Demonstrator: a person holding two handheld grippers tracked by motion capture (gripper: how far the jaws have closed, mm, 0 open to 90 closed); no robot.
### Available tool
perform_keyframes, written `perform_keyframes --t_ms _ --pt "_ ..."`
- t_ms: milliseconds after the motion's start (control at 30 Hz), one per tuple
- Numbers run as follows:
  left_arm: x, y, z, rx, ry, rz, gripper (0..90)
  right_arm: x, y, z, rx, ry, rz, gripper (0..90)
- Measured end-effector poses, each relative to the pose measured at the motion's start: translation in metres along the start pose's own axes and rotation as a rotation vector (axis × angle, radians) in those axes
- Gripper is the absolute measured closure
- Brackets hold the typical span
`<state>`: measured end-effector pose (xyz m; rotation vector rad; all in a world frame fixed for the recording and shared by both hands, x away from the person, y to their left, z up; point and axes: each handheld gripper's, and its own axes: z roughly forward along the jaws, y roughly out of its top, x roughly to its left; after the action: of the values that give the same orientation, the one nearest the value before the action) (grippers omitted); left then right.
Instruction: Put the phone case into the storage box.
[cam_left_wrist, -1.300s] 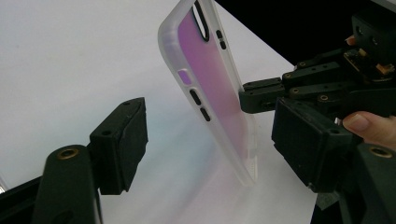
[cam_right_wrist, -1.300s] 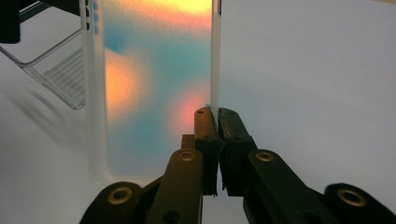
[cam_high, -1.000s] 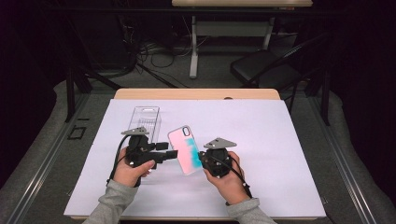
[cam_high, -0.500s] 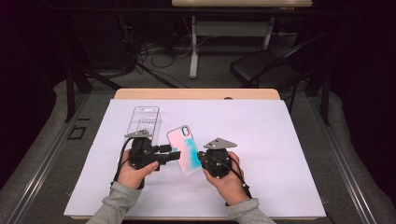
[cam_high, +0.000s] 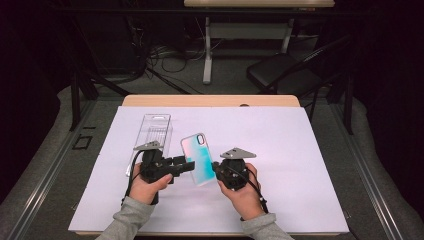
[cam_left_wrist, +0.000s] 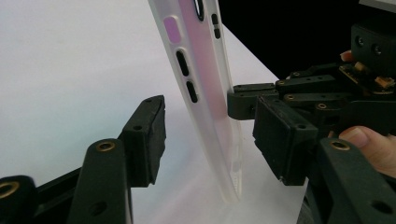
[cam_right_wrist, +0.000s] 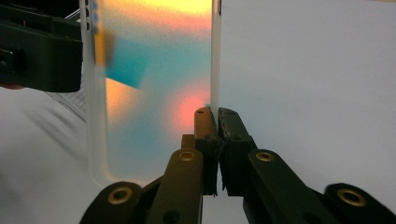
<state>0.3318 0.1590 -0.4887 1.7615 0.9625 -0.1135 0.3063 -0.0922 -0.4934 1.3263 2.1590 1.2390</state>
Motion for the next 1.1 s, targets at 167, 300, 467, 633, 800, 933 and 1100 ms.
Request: perform_keyframes --t_ms 167,300,467,633,800,933,1100 --pt "-0.0005 -0.0025 0.0014 -0.018 0.003 -0.011 49.1 0.0020 -0.0015 0.0014 -0.003 -0.001 -0.005 87.3" --pt "-0.0011 -0.0040 0.0016 -0.038 0.015 -0.016 53.2 0.0031 -0.0016 0.0014 -0.008 0.000 -0.009 87.3" --pt "-0.0013 -0.0046 0.0003 -0.056 0.017 -0.025 57.9 0.0038 -0.0016 0.0004 -0.016 0.000 -0.008 87.4" --pt "-0.0011 -0.0054 -0.0001 -0.057 0.019 -0.049 59.4 0.0045 -0.0018 0.0001 -0.022 0.002 -0.010 87.3" --pt "-0.0006 -0.0067 -0.0002 -0.059 0.010 -0.074 61.3 0.0050 -0.0020 0.0000 -0.021 0.003 -0.009 87.4" --pt "-0.0006 -0.0085 -0.0003 -0.071 0.020 -0.093 62.2 0.0055 -0.0021 -0.0002 -0.027 0.005 -0.014 87.3" --pt "-0.0005 -0.0094 -0.0010 -0.075 0.016 -0.119 63.6 0.0058 -0.0021 -0.0006 -0.028 0.005 -0.013 87.3"
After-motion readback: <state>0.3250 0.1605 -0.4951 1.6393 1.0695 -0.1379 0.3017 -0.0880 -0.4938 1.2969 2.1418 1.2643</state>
